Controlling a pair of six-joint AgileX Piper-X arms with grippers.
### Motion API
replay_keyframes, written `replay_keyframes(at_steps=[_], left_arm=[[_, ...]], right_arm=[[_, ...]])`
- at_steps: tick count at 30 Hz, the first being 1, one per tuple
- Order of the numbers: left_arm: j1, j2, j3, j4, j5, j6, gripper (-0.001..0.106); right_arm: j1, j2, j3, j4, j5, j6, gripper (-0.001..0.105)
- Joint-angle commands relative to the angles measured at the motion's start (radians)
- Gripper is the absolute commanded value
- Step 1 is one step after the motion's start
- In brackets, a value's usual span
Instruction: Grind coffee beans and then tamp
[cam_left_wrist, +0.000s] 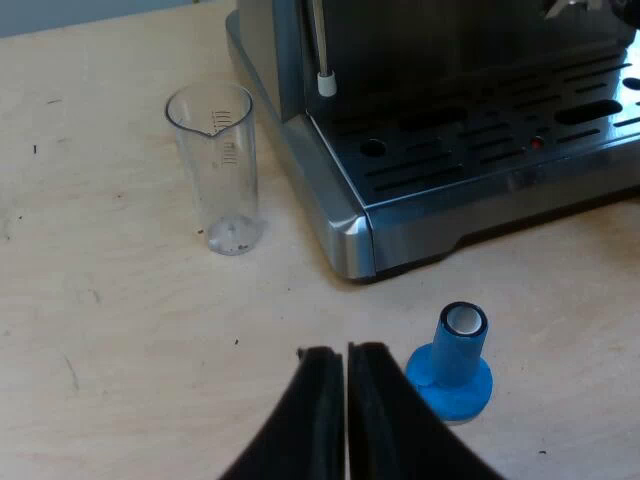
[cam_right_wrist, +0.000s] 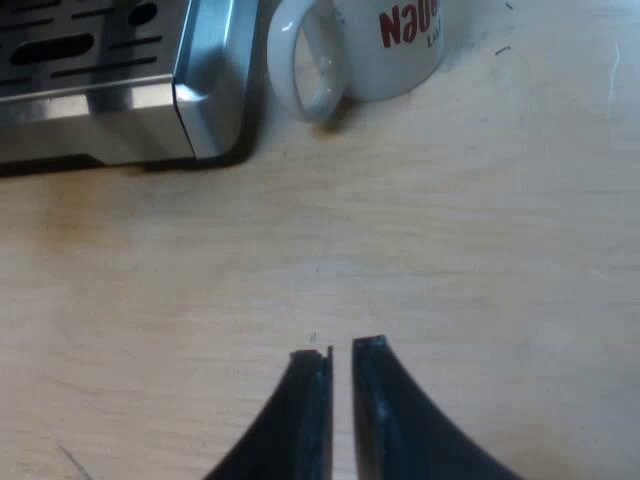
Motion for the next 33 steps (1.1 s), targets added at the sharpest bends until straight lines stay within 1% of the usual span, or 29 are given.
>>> replay_keyframes(at_steps=[1,2,3,5,8,9,11,15,18,20,22,26,29,33], left_arm=[[0.001,-0.043,-0.005,-0.012,0.011,-0.003,0.015],[0.001,-0.043,-0.005,-0.012,0.011,-0.003,0.021],[0.001,-0.043,-0.005,-0.012,0.011,-0.003,0.024],[0.001,-0.043,-0.005,-0.014,0.035,-0.003,0.036],[0.001,-0.040,-0.005,-0.041,0.072,-0.003,0.051],[0.001,-0.038,-0.005,-0.051,0.076,-0.003,0.053],[0.001,-0.030,-0.005,-0.097,0.085,-0.006,0.061],[0.001,-0.005,-0.005,-0.157,0.104,-0.015,0.062],[-0.001,0.028,-0.005,-0.191,0.127,-0.029,0.062],[-0.025,0.065,-0.005,-0.221,0.146,-0.034,0.062],[-0.054,0.094,-0.005,-0.246,0.147,-0.034,0.062],[-0.135,0.160,-0.005,-0.310,0.153,-0.032,0.062],[-0.191,0.211,-0.005,-0.343,0.164,-0.029,0.062],[-0.241,0.269,-0.005,-0.362,0.177,-0.017,0.062]], right_arm=[[0.001,-0.040,-0.016,-0.021,-0.009,-0.005,0.027],[0.001,-0.035,-0.018,-0.021,-0.009,-0.005,0.035],[0.001,-0.031,-0.020,-0.021,-0.009,-0.005,0.039],[0.001,-0.011,-0.031,-0.021,-0.009,-0.012,0.048],[0.001,0.023,-0.055,-0.021,-0.013,-0.033,0.048],[0.001,0.032,-0.062,-0.021,-0.016,-0.039,0.048],[0.001,0.068,-0.087,-0.021,-0.035,-0.065,0.048],[0.001,0.131,-0.132,-0.021,-0.055,-0.100,0.048],[0.001,0.190,-0.177,-0.021,-0.088,-0.147,0.048],[0.001,0.234,-0.210,-0.021,-0.109,-0.186,0.048],[0.001,0.274,-0.235,-0.021,-0.145,-0.204,0.048],[0.001,0.353,-0.271,-0.021,-0.239,-0.211,0.048],[0.015,0.386,-0.274,-0.031,-0.277,-0.213,0.048],[0.078,0.412,-0.274,-0.053,-0.276,-0.213,0.048]])
